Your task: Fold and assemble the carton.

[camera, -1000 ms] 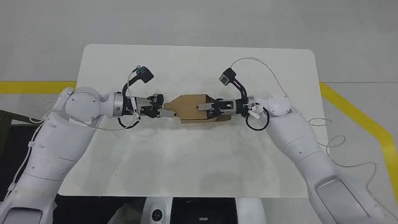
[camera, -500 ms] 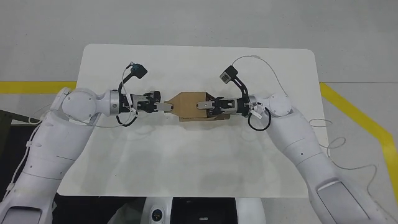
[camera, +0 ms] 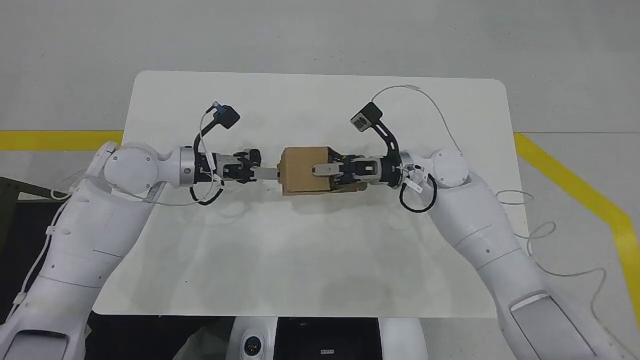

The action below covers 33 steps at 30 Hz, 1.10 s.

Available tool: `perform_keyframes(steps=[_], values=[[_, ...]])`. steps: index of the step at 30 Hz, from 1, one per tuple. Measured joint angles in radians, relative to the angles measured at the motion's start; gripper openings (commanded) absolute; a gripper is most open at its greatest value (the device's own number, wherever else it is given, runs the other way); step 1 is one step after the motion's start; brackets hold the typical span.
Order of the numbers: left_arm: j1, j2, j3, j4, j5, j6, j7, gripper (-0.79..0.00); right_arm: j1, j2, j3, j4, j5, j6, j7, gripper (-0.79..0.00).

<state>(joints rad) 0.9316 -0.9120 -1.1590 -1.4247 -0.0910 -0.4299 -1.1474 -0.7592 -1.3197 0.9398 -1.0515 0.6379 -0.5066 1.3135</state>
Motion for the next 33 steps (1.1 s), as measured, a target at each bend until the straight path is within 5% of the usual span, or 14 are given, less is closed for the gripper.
perform_keyframes(steps=[33], values=[[-0.01,-0.005,0.036,-0.012,-0.062,-0.004,-0.025,0.0,0.016,-0.015,-0.046,0.012,0.029,-0.007,-0.007,-0.785]])
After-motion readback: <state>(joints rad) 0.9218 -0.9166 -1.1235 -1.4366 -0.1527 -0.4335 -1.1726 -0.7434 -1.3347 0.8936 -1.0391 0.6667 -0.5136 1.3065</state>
